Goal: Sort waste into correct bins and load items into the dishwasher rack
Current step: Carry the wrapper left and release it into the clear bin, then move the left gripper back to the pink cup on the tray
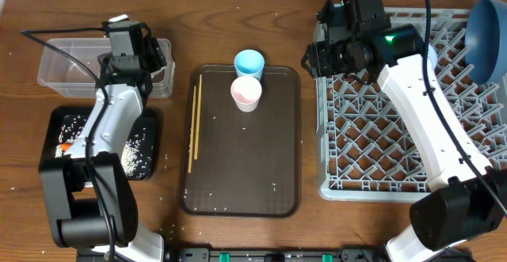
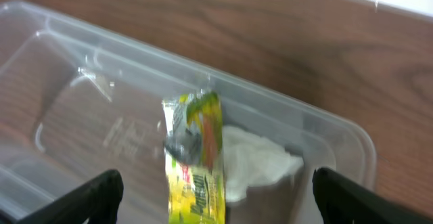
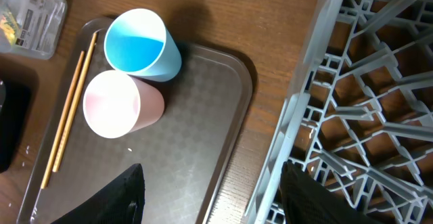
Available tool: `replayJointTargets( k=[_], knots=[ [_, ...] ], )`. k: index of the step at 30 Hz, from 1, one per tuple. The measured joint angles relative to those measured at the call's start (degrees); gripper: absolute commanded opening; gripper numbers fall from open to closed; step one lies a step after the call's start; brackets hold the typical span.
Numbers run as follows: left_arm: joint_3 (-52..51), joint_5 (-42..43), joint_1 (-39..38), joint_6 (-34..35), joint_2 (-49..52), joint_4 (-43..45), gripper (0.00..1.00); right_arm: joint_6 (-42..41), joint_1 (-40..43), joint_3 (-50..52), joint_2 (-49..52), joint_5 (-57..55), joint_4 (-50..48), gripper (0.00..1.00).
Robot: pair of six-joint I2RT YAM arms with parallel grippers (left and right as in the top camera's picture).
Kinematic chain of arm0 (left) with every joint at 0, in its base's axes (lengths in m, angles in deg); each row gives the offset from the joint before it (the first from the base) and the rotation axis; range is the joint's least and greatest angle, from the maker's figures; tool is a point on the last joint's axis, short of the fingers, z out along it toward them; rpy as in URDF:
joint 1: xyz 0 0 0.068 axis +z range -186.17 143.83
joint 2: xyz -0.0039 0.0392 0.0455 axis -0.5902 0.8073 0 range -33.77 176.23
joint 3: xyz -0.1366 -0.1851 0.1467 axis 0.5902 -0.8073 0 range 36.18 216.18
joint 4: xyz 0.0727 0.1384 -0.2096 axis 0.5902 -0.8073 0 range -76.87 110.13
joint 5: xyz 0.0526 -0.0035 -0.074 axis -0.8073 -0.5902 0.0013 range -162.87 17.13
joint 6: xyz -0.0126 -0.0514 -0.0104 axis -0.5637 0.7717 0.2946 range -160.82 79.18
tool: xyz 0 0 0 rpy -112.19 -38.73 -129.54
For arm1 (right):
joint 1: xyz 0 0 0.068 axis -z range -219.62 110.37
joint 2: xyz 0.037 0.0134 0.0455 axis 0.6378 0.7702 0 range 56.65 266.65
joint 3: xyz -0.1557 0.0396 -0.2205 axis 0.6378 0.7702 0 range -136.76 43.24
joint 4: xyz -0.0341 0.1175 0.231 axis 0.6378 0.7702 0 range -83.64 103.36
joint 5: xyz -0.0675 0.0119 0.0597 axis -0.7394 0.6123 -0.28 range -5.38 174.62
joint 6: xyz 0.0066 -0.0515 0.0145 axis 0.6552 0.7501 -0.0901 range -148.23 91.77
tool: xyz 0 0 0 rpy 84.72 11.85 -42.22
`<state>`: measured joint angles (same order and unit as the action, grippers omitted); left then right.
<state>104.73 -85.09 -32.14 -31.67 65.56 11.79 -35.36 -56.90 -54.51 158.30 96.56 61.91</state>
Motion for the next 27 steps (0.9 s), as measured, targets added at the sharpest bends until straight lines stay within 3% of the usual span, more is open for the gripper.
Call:
replayJointTargets(
  k=[12,21,27],
  knots=[
    [22.97,10.34,-0.42,-0.24,-1.29,-32.35,0.92,-0.02,0.00,0.00,0.00,0.00,-0.04,0.60],
    [24.44,12.33,-9.01,-6.08,-1.70,-45.75,0.93,0.02,0.00,0.00,0.00,0.00,0.00,0.64],
    [24.44,13.16,-15.58,-6.45,-1.68,-52.68,0.93,0.00,0.00,0.00,0.00,0.00,0.55,0.65]
  ],
)
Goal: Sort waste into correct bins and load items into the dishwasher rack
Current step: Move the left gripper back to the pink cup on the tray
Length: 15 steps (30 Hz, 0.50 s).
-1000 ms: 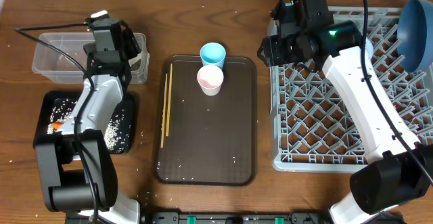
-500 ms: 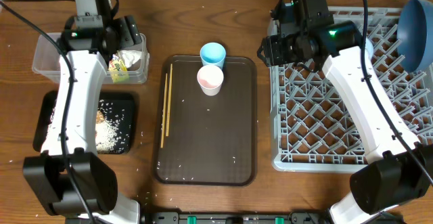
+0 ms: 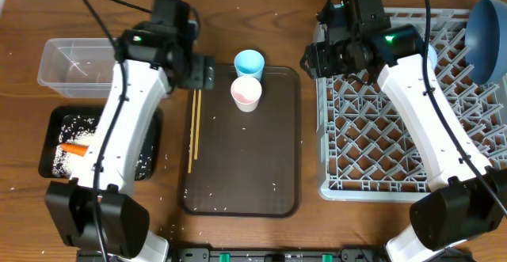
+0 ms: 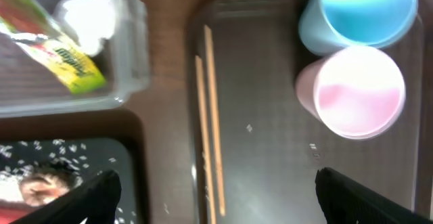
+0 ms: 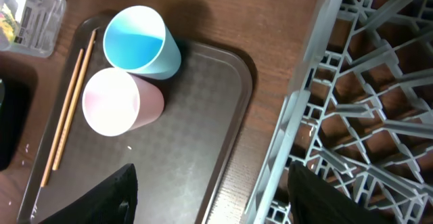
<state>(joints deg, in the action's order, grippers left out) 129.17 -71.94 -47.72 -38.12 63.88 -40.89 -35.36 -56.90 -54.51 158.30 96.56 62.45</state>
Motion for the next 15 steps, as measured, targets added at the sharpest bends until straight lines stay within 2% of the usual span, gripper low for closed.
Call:
replayJointTargets(
  k=[7,15],
  knots=[
    [-0.74,0.00,-1.66,2.95,1.03,-1.99,0.93,0.02,0.00,0.00,0.00,0.00,0.92,0.66],
    [-8.15,0.00,-1.40,7.82,4.61,-1.49,0.92,0.48,0.00,0.00,0.00,0.00,2.08,0.66]
  ],
)
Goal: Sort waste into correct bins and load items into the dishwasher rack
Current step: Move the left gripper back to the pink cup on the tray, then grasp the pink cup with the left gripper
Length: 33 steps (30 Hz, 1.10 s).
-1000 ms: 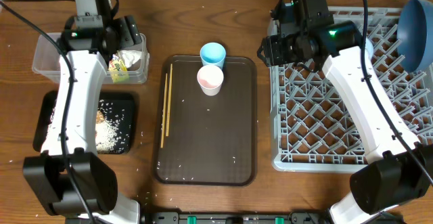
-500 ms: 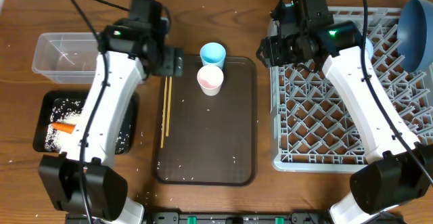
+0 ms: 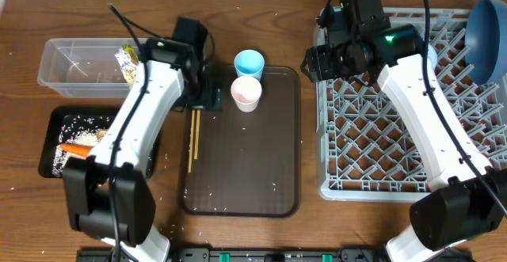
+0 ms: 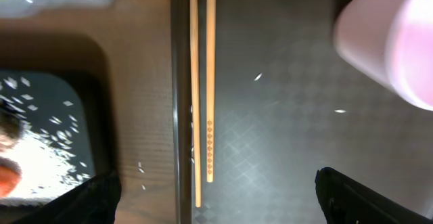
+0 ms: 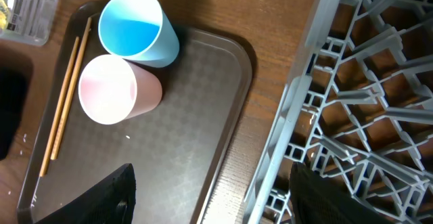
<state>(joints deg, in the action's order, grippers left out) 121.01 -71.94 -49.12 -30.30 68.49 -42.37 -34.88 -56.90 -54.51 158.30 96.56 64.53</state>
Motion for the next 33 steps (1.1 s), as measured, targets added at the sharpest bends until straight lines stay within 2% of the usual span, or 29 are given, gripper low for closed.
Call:
replayJointTargets(
  k=[6,14,22,26,33],
  knots=[
    [-5.62,0.00,0.11,1.55,1.46,5.42,0.92,0.20,0.00,0.00,0.00,0.00,0.50,0.66],
    [-11.96,0.02,0.09,2.14,1.46,14.29,0.83,0.22,0.00,0.00,0.00,0.00,0.72,0.65],
    [-12.79,0.02,0.11,2.16,1.03,13.44,0.83,0.37,-0.55,0.00,0.00,0.50,-1.88,0.61],
    [-12.79,0.04,0.09,2.16,-2.43,13.03,0.84,-0.11,-3.17,0.00,0.00,0.61,-5.14,0.59],
    [-12.44,3.98,-0.04,2.12,-8.04,20.90,0.84,-1.73,-7.48,0.00,0.00,0.52,-9.14,0.58]
  ],
)
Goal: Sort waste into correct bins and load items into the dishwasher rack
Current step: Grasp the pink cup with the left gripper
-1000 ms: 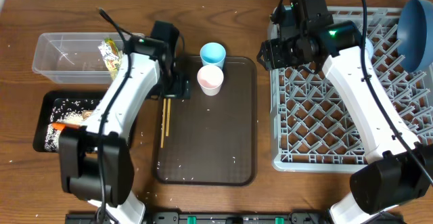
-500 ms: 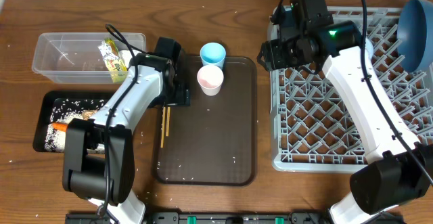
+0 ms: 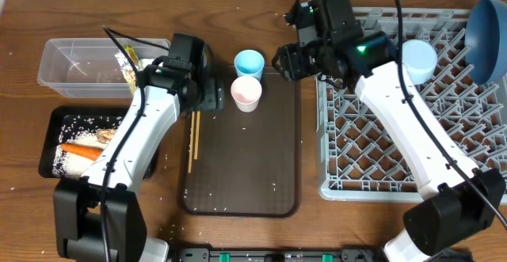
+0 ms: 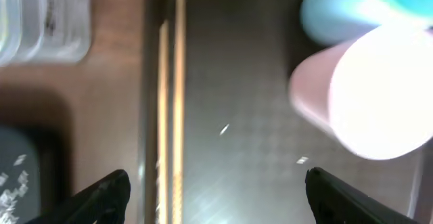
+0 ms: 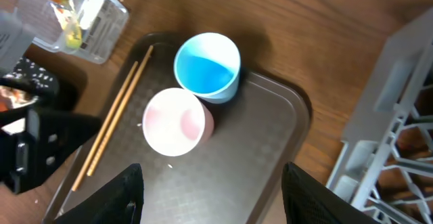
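Two wooden chopsticks lie along the left side of the dark tray. A pink cup and a blue cup stand upright at the tray's far end. My left gripper hovers open over the chopsticks' far ends; its wrist view shows the chopsticks and pink cup between its fingers. My right gripper is open above the tray's far right corner, empty, looking down at the blue cup and pink cup.
A grey dish rack fills the right side, with a light blue cup and a blue bowl in it. A clear bin holding a wrapper stands far left, with a black tray of rice and carrot in front.
My right gripper has moved left from the rack's left edge to above the tray's far right corner, near the cups. My left gripper stays open over the chopsticks, shifted slightly toward the cups.
My left gripper was open over the clear bin, with a yellow wrapper in the bin below it. Then it stood by the tray's far left corner, then over the chopsticks. My right gripper stayed open at the rack's edge and is now near the cups.
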Available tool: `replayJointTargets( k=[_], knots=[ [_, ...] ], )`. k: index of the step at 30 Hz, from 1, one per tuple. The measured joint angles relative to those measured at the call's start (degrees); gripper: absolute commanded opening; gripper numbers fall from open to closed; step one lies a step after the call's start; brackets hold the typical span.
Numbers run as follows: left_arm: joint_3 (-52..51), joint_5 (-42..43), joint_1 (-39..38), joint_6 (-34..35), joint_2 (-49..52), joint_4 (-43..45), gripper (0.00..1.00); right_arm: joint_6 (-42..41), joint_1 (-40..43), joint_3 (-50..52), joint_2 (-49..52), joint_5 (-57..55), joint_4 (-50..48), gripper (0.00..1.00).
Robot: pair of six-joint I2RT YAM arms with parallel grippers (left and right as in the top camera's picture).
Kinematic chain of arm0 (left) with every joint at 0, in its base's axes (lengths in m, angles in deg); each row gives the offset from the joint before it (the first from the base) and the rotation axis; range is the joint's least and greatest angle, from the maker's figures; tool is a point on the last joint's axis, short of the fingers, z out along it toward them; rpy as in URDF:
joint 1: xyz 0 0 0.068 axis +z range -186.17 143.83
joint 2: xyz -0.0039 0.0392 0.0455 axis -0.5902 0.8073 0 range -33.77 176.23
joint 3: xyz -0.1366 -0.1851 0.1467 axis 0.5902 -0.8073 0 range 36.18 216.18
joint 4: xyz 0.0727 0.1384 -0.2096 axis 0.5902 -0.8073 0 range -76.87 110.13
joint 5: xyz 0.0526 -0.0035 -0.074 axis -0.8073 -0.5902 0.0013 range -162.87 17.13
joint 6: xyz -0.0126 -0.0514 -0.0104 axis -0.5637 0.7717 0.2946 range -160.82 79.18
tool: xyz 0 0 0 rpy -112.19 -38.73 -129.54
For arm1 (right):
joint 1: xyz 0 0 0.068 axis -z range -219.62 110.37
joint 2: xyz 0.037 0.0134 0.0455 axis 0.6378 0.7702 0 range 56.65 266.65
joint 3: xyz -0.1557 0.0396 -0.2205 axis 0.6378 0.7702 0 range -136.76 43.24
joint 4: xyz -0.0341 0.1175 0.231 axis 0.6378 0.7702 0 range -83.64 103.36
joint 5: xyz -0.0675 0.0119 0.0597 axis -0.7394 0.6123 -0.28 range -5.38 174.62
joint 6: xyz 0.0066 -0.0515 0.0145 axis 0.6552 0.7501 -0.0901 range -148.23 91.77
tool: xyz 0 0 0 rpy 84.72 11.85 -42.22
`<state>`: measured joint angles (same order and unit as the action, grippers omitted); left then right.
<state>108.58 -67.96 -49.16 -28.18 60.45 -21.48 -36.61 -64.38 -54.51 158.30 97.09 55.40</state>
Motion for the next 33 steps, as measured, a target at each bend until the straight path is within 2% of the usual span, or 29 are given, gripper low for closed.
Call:
replayJointTargets(
  k=[5,17,20,21,26,33],
  knots=[
    [0.00,1.38,-1.05,-0.59,2.75,5.88,0.83,-0.87,0.63,0.00,0.00,-0.83,0.63,0.58],
    [0.00,4.87,-1.75,-0.66,7.41,10.51,0.79,-1.46,3.74,0.00,0.00,-1.51,4.61,0.58],
    [0.02,5.73,-1.75,-0.59,8.04,10.56,0.72,-1.46,3.74,0.00,0.00,-1.51,4.59,0.59],
    [0.00,5.88,-1.75,-0.68,8.22,10.56,0.65,-1.46,3.74,0.00,0.00,-1.53,4.57,0.59],
    [0.00,6.54,-1.75,-0.66,8.70,10.54,0.47,-1.46,3.74,0.00,0.00,-1.57,4.68,0.59],
    [0.00,6.78,-1.81,-0.79,8.70,10.47,0.42,-1.46,3.74,0.00,0.00,-1.60,4.96,0.59]
  ],
)
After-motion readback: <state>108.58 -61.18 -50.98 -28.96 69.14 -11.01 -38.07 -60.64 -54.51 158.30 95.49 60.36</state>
